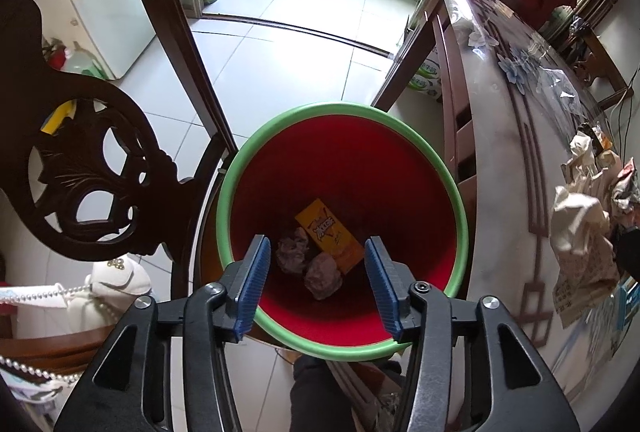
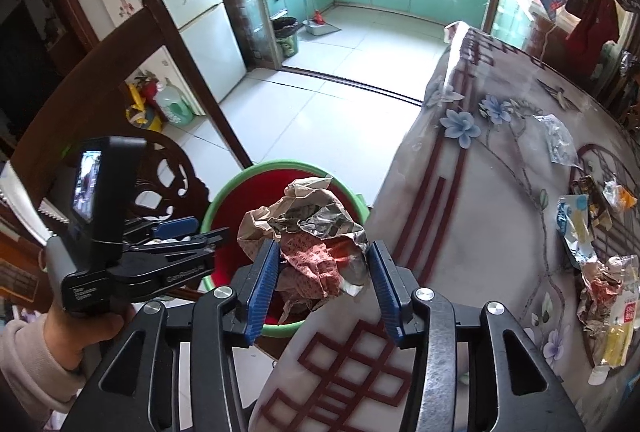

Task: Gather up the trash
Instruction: 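Open left tool and right tool to drop both papers into bucket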

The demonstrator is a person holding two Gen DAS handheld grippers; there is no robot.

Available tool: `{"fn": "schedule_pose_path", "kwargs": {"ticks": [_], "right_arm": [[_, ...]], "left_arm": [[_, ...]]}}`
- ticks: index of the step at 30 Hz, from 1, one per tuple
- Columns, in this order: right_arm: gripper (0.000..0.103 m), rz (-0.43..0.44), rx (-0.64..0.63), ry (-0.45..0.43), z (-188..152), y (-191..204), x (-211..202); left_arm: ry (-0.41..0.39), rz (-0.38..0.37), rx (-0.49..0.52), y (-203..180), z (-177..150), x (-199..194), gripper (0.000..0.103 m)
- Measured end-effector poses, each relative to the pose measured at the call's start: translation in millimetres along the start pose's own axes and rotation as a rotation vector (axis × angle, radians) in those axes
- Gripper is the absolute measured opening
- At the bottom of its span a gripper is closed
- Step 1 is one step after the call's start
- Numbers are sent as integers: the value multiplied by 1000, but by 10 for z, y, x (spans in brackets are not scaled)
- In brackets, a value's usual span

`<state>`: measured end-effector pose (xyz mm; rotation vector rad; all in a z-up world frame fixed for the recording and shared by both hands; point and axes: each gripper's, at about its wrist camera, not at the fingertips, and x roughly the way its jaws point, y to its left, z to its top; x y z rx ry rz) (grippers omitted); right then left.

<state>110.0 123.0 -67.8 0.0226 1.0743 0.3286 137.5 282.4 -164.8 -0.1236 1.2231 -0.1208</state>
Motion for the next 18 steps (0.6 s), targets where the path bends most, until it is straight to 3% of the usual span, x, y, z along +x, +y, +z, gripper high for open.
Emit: {"fn": "schedule_pose_path", "kwargs": {"ticks": [7, 18], "right_arm": [[59, 5, -12, -31, -10, 19, -61], [60, -48, -22, -81, -37, 7, -329]], "left_arm": [[-19, 13, -1, -16, -18, -77, 54], [-47, 10, 19, -158, -54, -220, 54]]}}
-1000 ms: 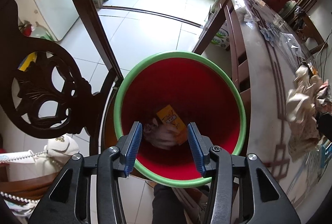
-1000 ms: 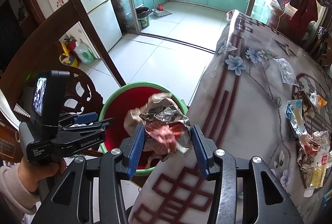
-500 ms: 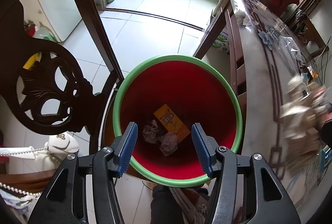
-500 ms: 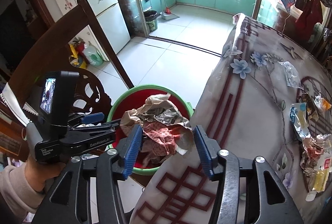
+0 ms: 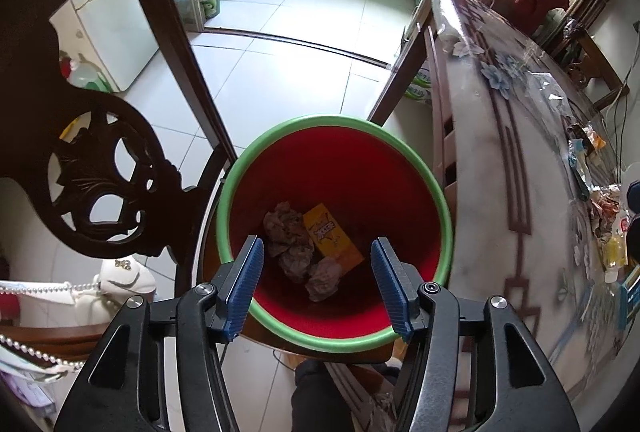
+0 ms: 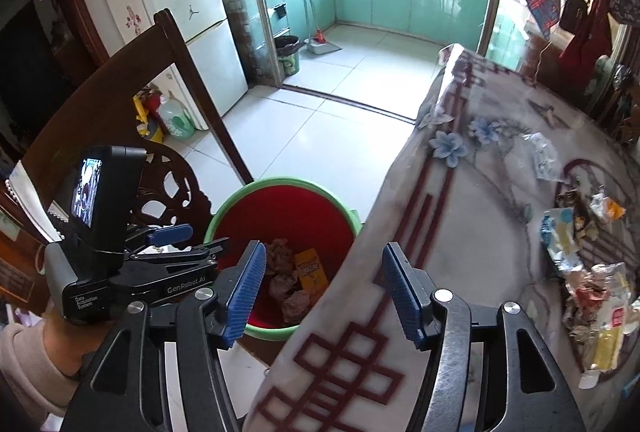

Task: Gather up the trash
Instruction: 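Open left tool and right tool to drop both papers into bucket, then grasp rolled printed paper with right tool while left tool grasps crumpled brown paper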

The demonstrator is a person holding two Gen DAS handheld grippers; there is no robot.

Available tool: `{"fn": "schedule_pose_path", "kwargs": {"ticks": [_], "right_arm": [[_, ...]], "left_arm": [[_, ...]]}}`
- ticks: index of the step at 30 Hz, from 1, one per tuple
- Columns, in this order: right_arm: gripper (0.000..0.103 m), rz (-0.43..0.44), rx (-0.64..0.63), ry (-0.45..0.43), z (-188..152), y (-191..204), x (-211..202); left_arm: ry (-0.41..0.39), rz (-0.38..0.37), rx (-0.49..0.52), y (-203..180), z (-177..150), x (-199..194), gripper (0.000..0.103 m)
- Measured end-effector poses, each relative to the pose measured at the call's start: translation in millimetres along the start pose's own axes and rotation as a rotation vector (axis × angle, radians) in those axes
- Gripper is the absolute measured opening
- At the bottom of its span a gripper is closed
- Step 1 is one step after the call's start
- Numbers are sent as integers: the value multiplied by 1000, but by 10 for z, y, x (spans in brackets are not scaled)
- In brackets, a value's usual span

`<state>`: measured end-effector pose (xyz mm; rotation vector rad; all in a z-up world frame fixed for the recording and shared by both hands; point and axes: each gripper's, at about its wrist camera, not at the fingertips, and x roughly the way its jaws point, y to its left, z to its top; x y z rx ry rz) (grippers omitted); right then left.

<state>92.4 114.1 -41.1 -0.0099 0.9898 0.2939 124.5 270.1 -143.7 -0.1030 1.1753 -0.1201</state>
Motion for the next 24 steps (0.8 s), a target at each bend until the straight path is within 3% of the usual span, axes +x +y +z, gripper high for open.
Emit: {"fn": "schedule_pose_path", "kwargs": {"ticks": [5, 11, 18, 24], "right_arm": [[61, -12, 24, -18, -89, -184, -157], [62, -72, 103, 5, -394, -782, -334], [62, -192, 233, 33, -853, -1832, -648], [62, -343, 369, -11, -1244, -3018, -1134]], "left_arm": [[-15, -16, 33, -223, 0, -68, 54], [-46, -54, 99, -713, -21, -225, 54], [-45, -112, 171, -1487, -118, -280, 55], [-39, -138, 212, -2202, -223, -256, 55]]}}
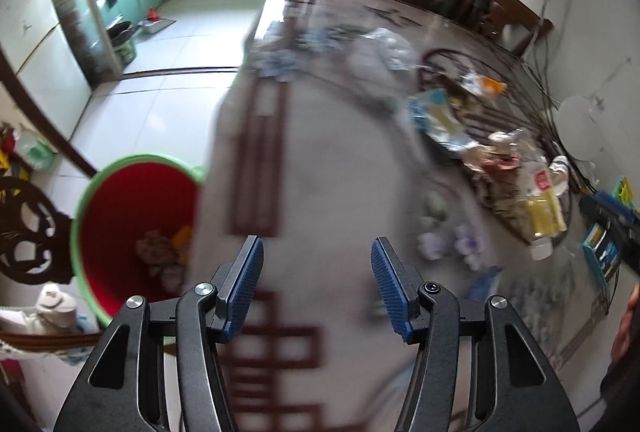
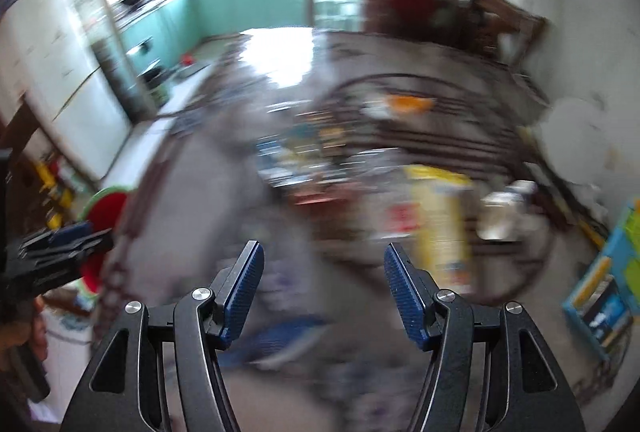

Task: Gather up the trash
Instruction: 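Grasp rolled printed paper with right tool while left tool grasps crumpled brown paper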

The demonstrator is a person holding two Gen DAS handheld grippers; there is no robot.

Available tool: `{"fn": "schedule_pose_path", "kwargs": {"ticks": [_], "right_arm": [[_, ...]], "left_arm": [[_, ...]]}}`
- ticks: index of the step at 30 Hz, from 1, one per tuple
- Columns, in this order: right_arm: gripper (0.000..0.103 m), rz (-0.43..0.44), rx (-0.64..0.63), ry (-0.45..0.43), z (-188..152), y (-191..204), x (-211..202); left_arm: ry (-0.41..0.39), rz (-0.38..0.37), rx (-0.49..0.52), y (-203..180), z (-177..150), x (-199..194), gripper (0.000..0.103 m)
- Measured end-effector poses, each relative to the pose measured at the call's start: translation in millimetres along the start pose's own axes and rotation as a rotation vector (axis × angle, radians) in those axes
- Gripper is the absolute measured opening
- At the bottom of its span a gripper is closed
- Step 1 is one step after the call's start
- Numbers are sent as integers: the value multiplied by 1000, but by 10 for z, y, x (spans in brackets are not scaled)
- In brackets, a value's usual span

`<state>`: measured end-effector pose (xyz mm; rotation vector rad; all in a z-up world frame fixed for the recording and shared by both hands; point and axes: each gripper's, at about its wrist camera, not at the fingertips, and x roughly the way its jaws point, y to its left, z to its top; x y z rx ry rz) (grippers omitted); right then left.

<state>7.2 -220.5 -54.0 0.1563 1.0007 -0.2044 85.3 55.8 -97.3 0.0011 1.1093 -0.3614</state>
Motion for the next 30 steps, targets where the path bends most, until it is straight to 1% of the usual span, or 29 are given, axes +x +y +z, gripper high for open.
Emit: {"fn": "schedule_pose_path", "kwargs": {"ticks": [4, 6, 10, 13, 15, 17, 19, 23, 24, 25, 26, 27, 28, 29, 30], "right_arm": [[62, -88, 62, -6, 139, -823, 116], [62, -107, 73, 9, 201, -1147, 247], [64, -88, 55, 78, 230, -1593, 647], [64, -73, 44, 121, 235, -1799, 967], [64, -55, 41, 155, 235, -1861, 1151], [65, -57, 26, 171, 212, -1857, 1290], [71, -94, -8, 161, 208, -1832, 1376], [71, -111, -43, 140, 239, -1806, 1447], [64, -106, -41, 133, 246, -1804, 1450], [60, -94, -43, 120, 258, -1797, 1435], [44, -90, -45, 106, 269, -1781, 1408], [24, -78, -44, 96, 290, -1760, 1379], [16, -50, -30, 90, 308, -1754, 1339], [13, -31, -16, 85, 318, -1751, 1310], [13, -12, 1, 78, 321, -1751, 1271]], "left_arm": [[0, -9, 20, -431, 2, 46, 55], [4, -13, 26, -608, -1, 69, 55], [15, -17, 44, -922, 18, 128, 55], [21, -16, 50, -1125, 69, 195, 55], [24, -18, 54, -1251, 126, 244, 55], [26, -21, 58, -1371, 196, 307, 55], [29, -22, 61, -1446, 256, 366, 55], [48, -21, 56, -1595, 406, 561, 55], [52, -17, 55, -1622, 428, 606, 55], [59, -14, 56, -1652, 454, 660, 55], [66, -10, 55, -1681, 477, 716, 55], [72, -7, 53, -1700, 489, 761, 55], [79, -5, 50, -1713, 502, 802, 55], [87, -8, 43, -1727, 514, 848, 55], [90, -13, 37, -1737, 520, 870, 55]]}}
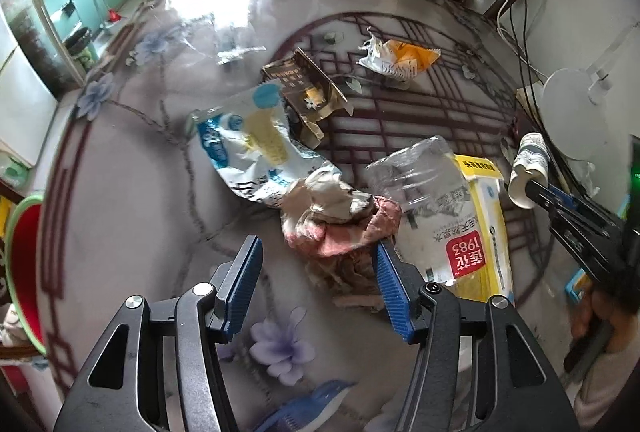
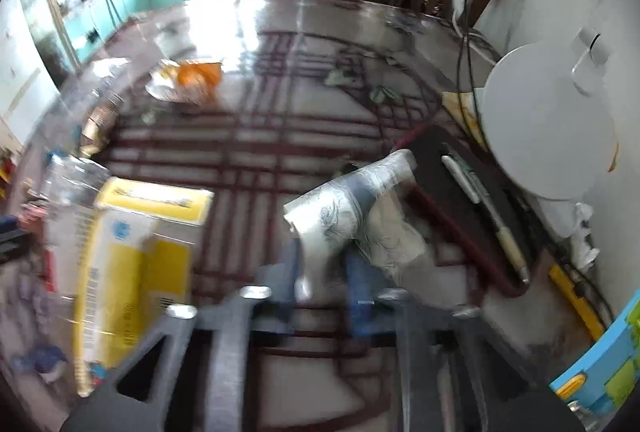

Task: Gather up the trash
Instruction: 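Grasp rolled printed paper with right tool while left tool grasps crumpled brown paper, then lift rolled printed paper with right tool while left tool lifts crumpled brown paper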

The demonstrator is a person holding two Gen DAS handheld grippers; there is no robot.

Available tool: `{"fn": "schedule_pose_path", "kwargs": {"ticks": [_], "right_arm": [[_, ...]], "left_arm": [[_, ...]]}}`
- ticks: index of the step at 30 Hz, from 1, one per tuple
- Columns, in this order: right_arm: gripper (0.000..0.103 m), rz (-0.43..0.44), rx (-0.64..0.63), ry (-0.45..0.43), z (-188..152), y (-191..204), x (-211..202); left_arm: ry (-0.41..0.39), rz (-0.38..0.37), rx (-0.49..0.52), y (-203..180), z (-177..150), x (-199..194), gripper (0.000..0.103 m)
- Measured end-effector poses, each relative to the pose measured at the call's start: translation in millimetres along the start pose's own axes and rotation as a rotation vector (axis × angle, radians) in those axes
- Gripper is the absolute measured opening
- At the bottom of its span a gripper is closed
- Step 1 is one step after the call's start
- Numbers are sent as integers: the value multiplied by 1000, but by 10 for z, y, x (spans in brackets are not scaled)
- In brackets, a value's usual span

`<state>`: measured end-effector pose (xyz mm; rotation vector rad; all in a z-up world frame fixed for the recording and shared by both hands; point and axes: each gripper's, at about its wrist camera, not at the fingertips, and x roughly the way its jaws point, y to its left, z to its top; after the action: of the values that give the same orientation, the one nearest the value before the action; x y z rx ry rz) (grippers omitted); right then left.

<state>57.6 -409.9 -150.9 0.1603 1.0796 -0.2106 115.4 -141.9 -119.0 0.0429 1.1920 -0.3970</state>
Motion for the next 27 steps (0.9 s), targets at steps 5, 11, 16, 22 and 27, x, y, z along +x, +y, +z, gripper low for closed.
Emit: {"fn": "schedule_pose_path", "kwargs": {"ticks": [5, 11, 16, 22, 27], "right_arm": [[12, 106, 99, -31, -35, -35, -177], [12, 151, 134, -78, -52, -2, -481], [12, 162, 142, -124, -71, 80, -752], [12, 180, 128, -162, -64, 249, -978], [12, 199, 107, -170, -69, 426, -1079]], "left_arm": [[33, -42, -7, -68, 23, 160, 43], [47, -93, -33, -43, 14, 193, 19], [6, -85, -30, 56, -16, -4, 13], [-40, -82, -50, 223, -78, -251, 13], [-79, -79, -43, 328, -170, -498, 13]]}}
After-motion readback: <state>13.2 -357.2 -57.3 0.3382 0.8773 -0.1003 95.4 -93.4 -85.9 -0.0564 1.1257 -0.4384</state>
